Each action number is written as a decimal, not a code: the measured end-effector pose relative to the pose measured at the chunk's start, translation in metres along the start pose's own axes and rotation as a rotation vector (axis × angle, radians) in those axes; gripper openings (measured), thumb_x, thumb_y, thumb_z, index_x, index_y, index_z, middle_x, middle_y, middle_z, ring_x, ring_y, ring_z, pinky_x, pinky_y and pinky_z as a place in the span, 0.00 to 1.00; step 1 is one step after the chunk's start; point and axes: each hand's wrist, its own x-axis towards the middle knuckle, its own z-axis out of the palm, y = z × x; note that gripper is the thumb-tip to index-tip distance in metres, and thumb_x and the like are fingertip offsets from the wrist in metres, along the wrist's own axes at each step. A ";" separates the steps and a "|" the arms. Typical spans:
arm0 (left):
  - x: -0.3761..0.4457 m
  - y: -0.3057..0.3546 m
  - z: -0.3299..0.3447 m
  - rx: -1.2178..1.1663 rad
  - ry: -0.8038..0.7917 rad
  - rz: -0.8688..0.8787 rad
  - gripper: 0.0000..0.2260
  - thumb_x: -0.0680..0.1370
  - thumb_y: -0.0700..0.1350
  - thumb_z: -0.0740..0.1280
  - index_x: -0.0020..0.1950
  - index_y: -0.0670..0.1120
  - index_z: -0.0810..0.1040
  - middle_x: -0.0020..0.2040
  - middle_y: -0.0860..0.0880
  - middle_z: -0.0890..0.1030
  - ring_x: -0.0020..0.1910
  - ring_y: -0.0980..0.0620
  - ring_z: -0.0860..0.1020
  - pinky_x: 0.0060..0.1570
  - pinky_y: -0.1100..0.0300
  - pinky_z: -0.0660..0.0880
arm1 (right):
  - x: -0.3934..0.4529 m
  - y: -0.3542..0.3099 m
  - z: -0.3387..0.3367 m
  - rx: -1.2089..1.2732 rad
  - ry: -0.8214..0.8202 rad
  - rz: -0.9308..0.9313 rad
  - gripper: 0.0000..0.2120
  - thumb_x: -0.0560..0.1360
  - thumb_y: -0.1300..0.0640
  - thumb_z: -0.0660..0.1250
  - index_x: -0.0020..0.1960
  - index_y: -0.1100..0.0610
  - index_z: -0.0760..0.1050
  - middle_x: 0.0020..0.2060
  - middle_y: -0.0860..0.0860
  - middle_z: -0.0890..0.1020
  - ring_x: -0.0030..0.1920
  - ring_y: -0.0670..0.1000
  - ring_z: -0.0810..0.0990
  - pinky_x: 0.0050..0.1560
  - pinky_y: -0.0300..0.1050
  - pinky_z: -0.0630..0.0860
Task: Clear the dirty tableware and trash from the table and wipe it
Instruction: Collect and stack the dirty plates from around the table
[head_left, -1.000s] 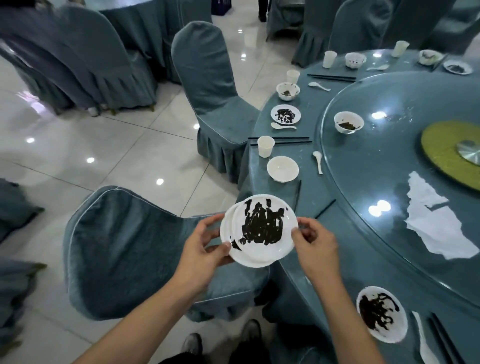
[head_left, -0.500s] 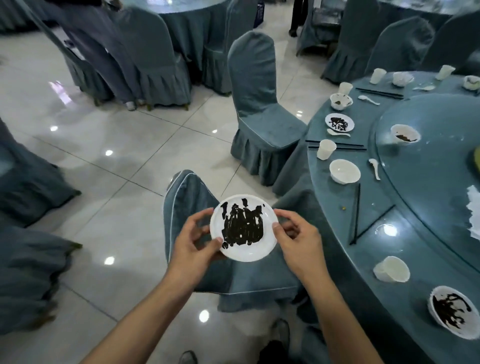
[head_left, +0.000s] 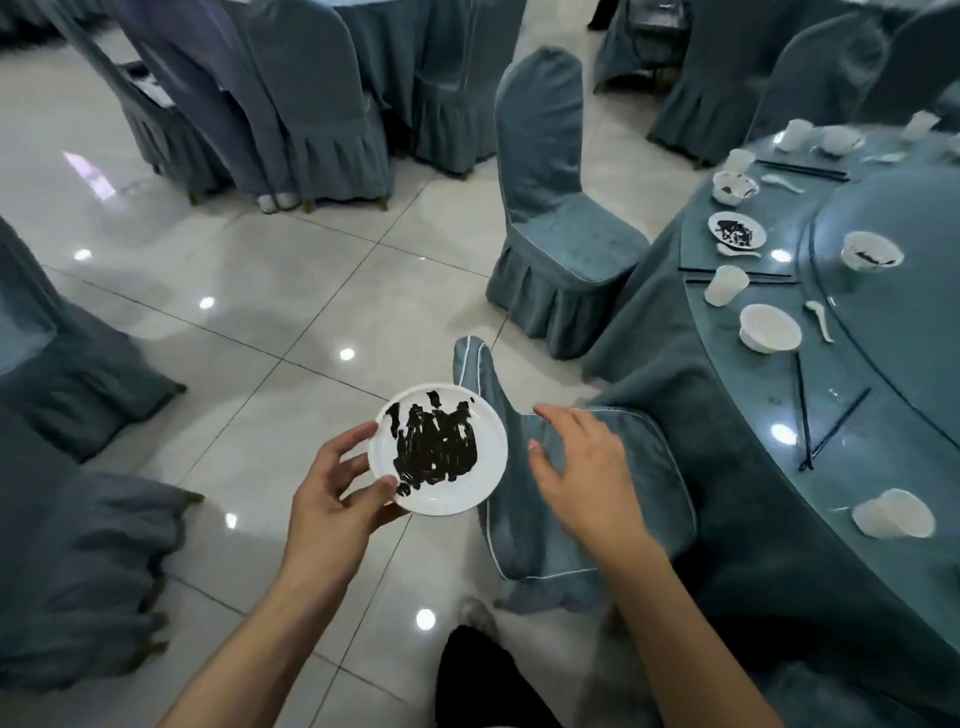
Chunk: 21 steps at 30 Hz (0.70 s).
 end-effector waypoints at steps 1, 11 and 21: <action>0.011 0.003 -0.001 0.001 -0.010 -0.001 0.24 0.77 0.28 0.67 0.66 0.52 0.78 0.57 0.42 0.83 0.50 0.47 0.85 0.44 0.55 0.83 | 0.008 -0.003 0.005 -0.014 -0.005 0.010 0.19 0.79 0.50 0.65 0.70 0.50 0.73 0.62 0.47 0.77 0.63 0.50 0.73 0.66 0.48 0.66; 0.169 0.056 0.017 0.094 -0.161 -0.009 0.23 0.77 0.27 0.67 0.65 0.51 0.78 0.56 0.44 0.84 0.51 0.44 0.85 0.45 0.52 0.84 | 0.134 -0.002 0.054 -0.289 0.108 0.021 0.20 0.75 0.49 0.70 0.65 0.51 0.75 0.60 0.52 0.80 0.59 0.56 0.78 0.59 0.56 0.73; 0.308 0.111 0.063 0.118 -0.302 0.006 0.24 0.77 0.26 0.67 0.65 0.51 0.78 0.54 0.45 0.85 0.50 0.44 0.85 0.44 0.52 0.83 | 0.259 0.005 0.052 -0.318 0.130 0.202 0.18 0.77 0.47 0.66 0.65 0.49 0.73 0.62 0.52 0.78 0.61 0.57 0.76 0.63 0.57 0.71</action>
